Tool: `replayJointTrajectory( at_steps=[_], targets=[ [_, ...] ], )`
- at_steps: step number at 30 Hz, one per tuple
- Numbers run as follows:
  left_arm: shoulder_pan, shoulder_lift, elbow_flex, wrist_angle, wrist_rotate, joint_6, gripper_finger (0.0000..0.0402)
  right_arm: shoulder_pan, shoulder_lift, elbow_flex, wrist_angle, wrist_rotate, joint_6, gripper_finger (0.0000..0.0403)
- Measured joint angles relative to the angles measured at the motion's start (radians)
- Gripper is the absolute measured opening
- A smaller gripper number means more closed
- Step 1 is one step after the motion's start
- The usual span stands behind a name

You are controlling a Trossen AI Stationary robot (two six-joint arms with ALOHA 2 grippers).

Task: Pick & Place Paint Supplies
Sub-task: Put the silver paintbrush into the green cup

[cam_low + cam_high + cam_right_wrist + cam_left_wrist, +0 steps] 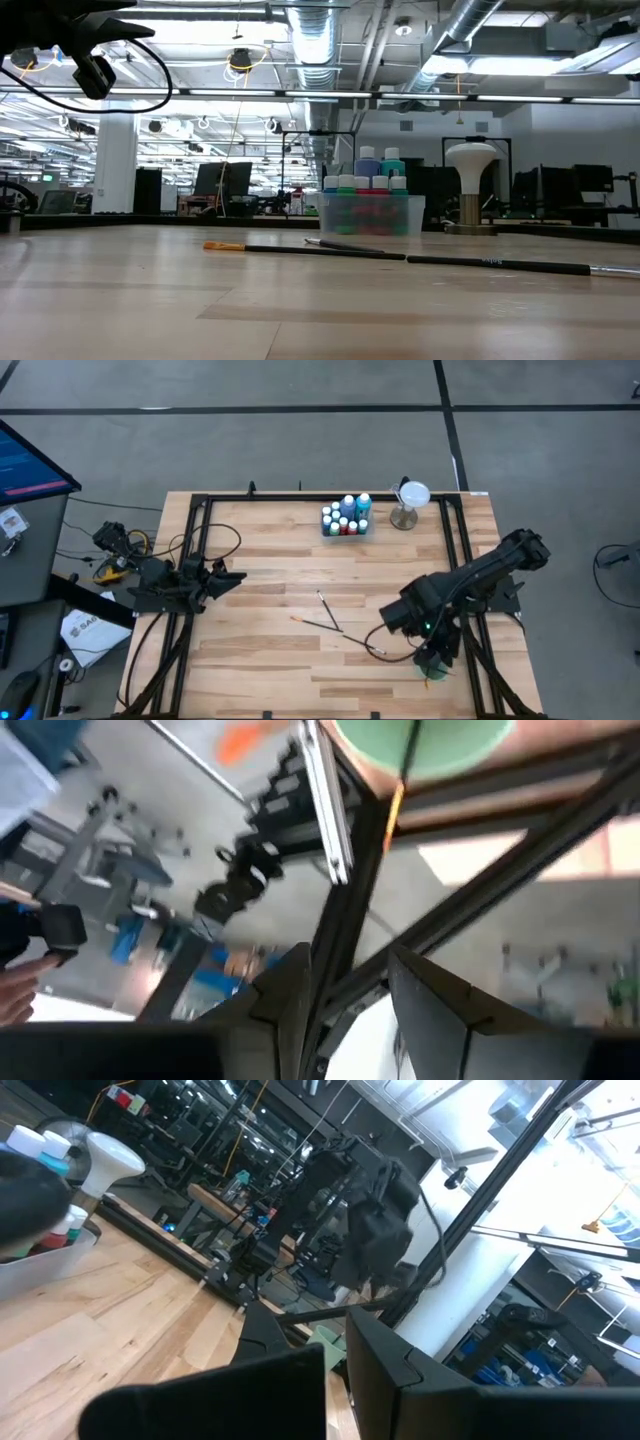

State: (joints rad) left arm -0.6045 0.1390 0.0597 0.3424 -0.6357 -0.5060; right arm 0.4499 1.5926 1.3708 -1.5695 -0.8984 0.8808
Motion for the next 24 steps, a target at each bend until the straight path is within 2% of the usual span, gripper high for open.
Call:
replayJointTrajectory(
  at_steps=[6,13,15,18,24],
  targets=[
    [0.000,0.000,0.000,0.004,0.000,0.000,0.0002,-0.078,-0.022,0.095,0.017,0.165,0.002,0.0126],
    [0.000,0.000,0.000,0.006,0.000,0.000,0.0002,-0.155,-0.021,0.122,0.203,0.569,0.058,0.0134],
    [0.000,0.000,0.000,0.006,0.000,0.000,0.0002,-0.162,-0.008,0.124,0.261,0.652,0.059,0.0140],
    [0.000,0.000,0.000,0.009,0.000,0.000,0.0002,-0.164,0.025,0.122,0.304,0.713,0.042,0.0150],
    [0.000,0.000,0.000,0.017,0.000,0.000,0.0002,-0.150,0.116,0.122,0.337,0.721,0.005,0.0180]
  ],
)
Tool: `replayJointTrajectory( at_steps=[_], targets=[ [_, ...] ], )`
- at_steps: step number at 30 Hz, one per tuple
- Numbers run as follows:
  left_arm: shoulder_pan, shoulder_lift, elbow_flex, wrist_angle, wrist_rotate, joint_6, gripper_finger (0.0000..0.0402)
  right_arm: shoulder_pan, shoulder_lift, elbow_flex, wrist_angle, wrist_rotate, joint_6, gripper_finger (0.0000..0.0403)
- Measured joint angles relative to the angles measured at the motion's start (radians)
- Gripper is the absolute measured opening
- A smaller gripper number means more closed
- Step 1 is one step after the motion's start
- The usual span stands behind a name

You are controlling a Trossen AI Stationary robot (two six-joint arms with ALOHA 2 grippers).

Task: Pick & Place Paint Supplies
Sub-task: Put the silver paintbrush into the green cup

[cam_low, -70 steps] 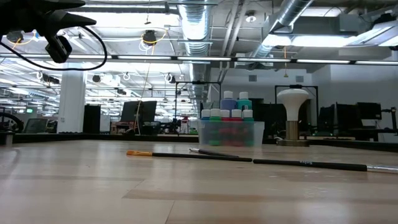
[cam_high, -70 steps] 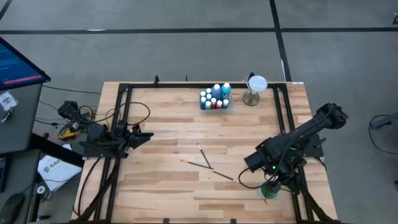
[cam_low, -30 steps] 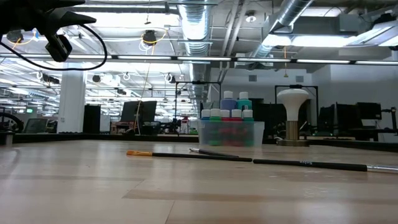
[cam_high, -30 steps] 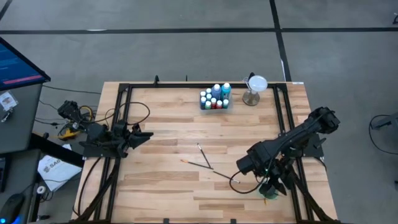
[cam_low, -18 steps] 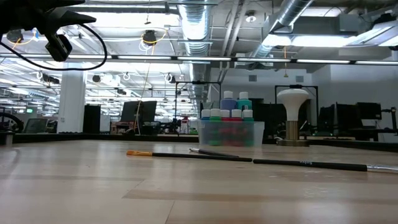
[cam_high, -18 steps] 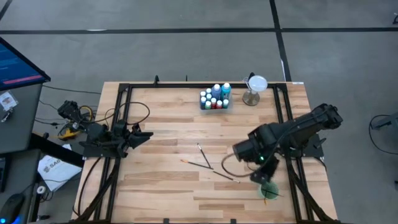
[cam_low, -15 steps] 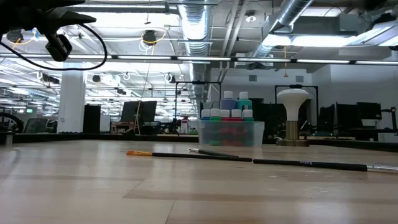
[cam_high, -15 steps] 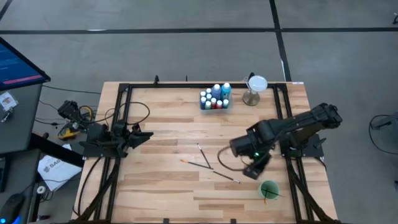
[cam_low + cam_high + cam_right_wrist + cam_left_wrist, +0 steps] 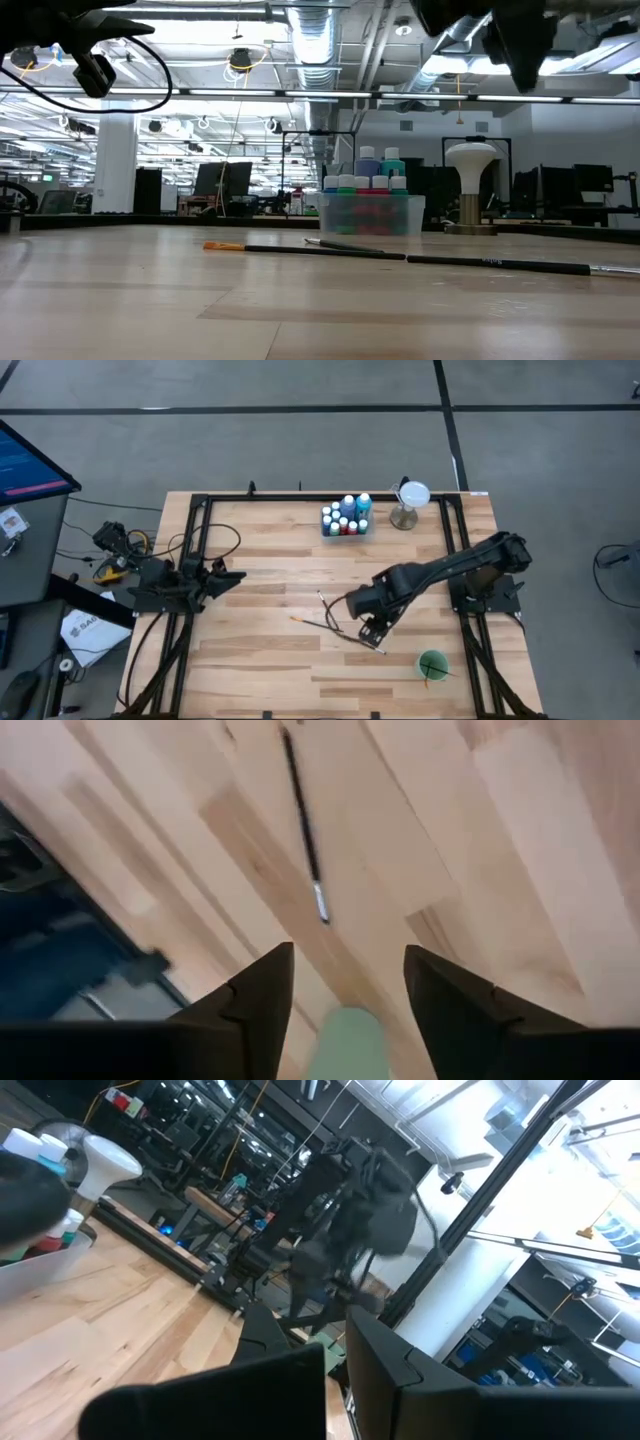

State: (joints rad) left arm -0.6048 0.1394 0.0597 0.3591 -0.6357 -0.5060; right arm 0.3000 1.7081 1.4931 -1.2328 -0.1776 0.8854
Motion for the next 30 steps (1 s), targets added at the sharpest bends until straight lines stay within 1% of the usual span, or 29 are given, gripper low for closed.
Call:
replayJointTrajectory(
  at_steps=[7,13,20,23,26,30],
  targets=[
    [0.000,0.000,0.000,0.006,0.000,0.000,0.0002,0.055,0.091,-0.002,0.029,-0.006,-0.054,0.0219],
    [0.000,0.000,0.000,0.008,0.000,0.000,0.0002,0.105,0.092,-0.001,0.110,0.024,-0.082,0.0225],
    [0.000,0.000,0.000,0.009,0.000,0.000,0.0002,0.139,-0.004,-0.017,0.141,0.117,-0.099,0.0222],
    [0.000,0.000,0.000,0.010,0.000,0.000,0.0002,0.147,-0.074,-0.074,0.149,0.146,-0.091,0.0222],
    [0.000,0.000,0.000,0.010,0.000,0.000,0.0002,0.145,-0.136,-0.145,0.154,0.145,-0.022,0.0223],
    [0.000,0.000,0.000,0.010,0.000,0.000,0.0002,0.132,-0.152,-0.232,0.154,0.145,0.047,0.0223]
  ],
)
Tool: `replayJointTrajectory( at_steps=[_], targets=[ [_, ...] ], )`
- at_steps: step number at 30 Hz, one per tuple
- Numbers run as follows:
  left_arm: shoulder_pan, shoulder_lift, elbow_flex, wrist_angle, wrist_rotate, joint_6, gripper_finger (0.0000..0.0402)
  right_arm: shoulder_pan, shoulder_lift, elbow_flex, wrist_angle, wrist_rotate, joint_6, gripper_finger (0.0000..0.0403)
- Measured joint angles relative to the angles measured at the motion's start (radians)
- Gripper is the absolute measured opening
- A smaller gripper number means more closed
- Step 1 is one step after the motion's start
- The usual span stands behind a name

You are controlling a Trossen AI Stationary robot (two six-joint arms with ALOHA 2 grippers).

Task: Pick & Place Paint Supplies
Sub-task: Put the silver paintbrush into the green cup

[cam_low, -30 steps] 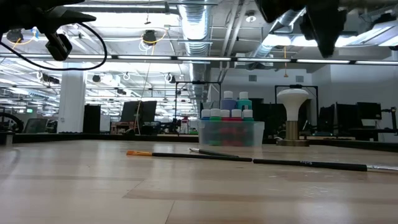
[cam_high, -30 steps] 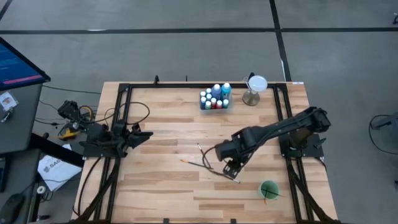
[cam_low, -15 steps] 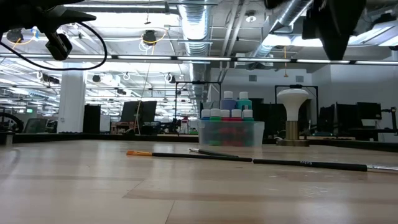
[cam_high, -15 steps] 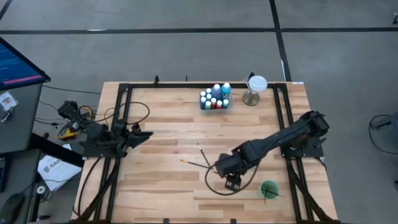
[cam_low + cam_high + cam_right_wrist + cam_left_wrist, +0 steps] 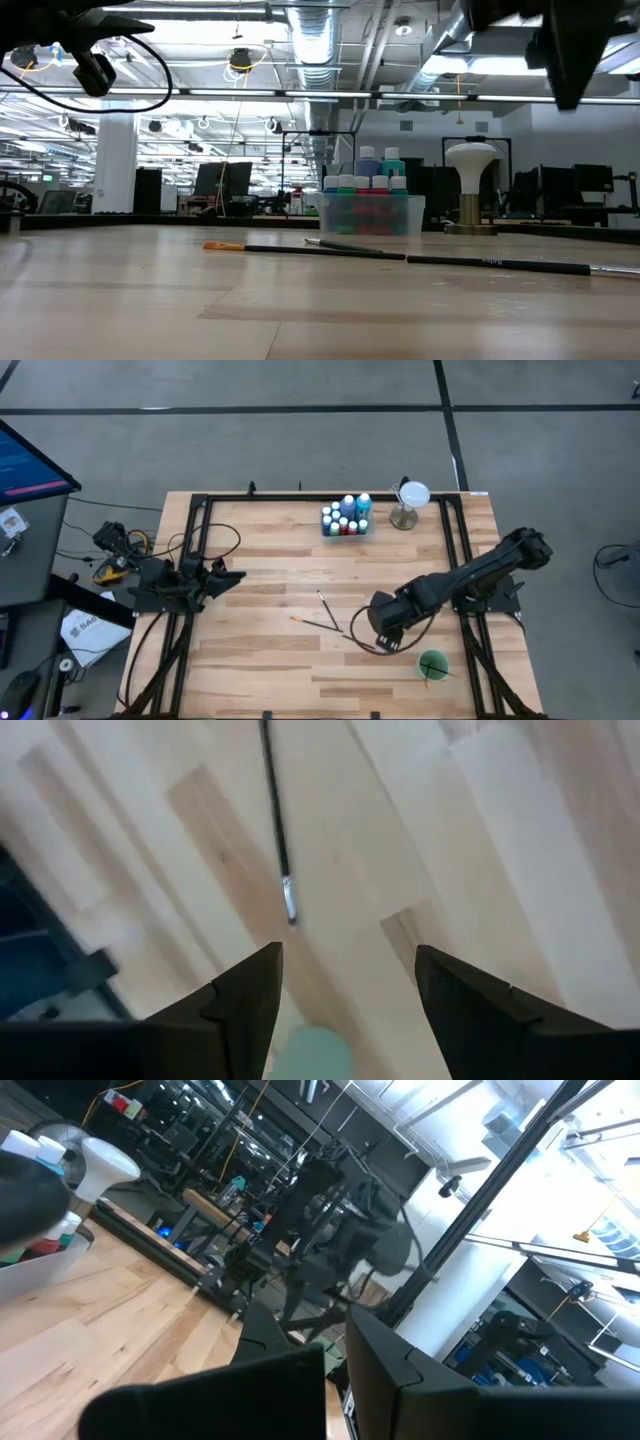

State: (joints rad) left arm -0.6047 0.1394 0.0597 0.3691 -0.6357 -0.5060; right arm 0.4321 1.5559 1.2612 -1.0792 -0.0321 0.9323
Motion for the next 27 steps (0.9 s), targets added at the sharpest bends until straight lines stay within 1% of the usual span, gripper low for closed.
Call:
replayJointTrajectory(
  at_steps=[6,8,16,21,27],
  targets=[
    [0.000,0.000,0.000,-0.001,0.000,0.000,0.0002,0.000,0.081,-0.051,0.080,-0.020,-0.017,0.0223],
    [0.000,0.000,0.000,0.000,0.000,0.000,0.0002,0.011,0.114,-0.052,0.074,-0.020,-0.032,0.0223],
    [0.000,0.000,0.000,0.000,0.000,0.000,0.0002,0.045,0.236,-0.051,0.158,-0.024,-0.063,0.0223],
    [0.000,0.000,0.000,0.000,0.000,0.000,0.0002,0.067,0.302,-0.051,0.170,-0.049,-0.097,0.0223],
    [0.000,0.000,0.000,-0.001,0.000,0.000,0.0002,0.079,0.334,-0.058,0.214,-0.075,-0.102,0.0223]
  ],
)
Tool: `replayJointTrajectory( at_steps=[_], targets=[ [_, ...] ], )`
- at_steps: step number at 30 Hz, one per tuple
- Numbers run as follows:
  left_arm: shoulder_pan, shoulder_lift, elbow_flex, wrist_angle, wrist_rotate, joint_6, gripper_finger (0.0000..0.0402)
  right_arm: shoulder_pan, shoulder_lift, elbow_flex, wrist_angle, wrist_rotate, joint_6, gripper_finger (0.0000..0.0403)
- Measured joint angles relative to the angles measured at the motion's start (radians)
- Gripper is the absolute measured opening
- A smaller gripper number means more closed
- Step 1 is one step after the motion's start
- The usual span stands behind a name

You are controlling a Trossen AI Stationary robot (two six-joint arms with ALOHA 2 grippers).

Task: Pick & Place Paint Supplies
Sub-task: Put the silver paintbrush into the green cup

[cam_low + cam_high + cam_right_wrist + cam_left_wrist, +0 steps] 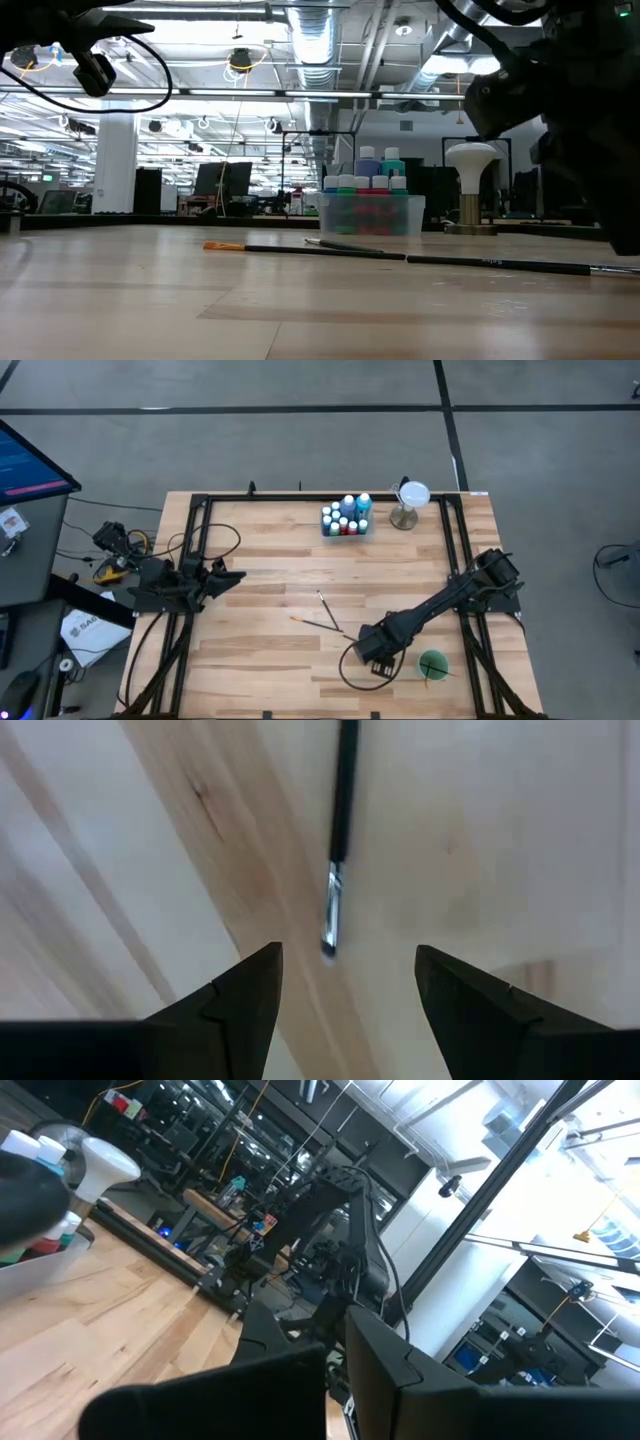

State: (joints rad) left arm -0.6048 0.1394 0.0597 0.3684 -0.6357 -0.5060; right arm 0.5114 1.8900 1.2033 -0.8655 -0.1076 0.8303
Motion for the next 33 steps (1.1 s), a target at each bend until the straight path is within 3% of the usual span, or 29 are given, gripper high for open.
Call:
replayJointTrajectory(
  at_steps=[11,14,22,33],
  targets=[
    [0.000,0.000,0.000,0.002,0.000,0.000,0.0002,0.010,-0.009,-0.108,0.115,-0.013,0.058,0.0213],
    [0.000,0.000,0.000,0.003,0.000,0.000,0.0002,0.010,-0.008,-0.110,0.106,-0.010,0.058,0.0177],
    [0.000,0.000,0.000,0.007,0.000,0.000,0.0002,0.005,-0.007,-0.113,0.070,0.019,0.042,0.0018],
    [0.000,0.000,0.000,0.008,0.000,0.000,0.0002,-0.028,-0.064,-0.129,-0.026,-0.067,-0.002,0.0002]
  ],
)
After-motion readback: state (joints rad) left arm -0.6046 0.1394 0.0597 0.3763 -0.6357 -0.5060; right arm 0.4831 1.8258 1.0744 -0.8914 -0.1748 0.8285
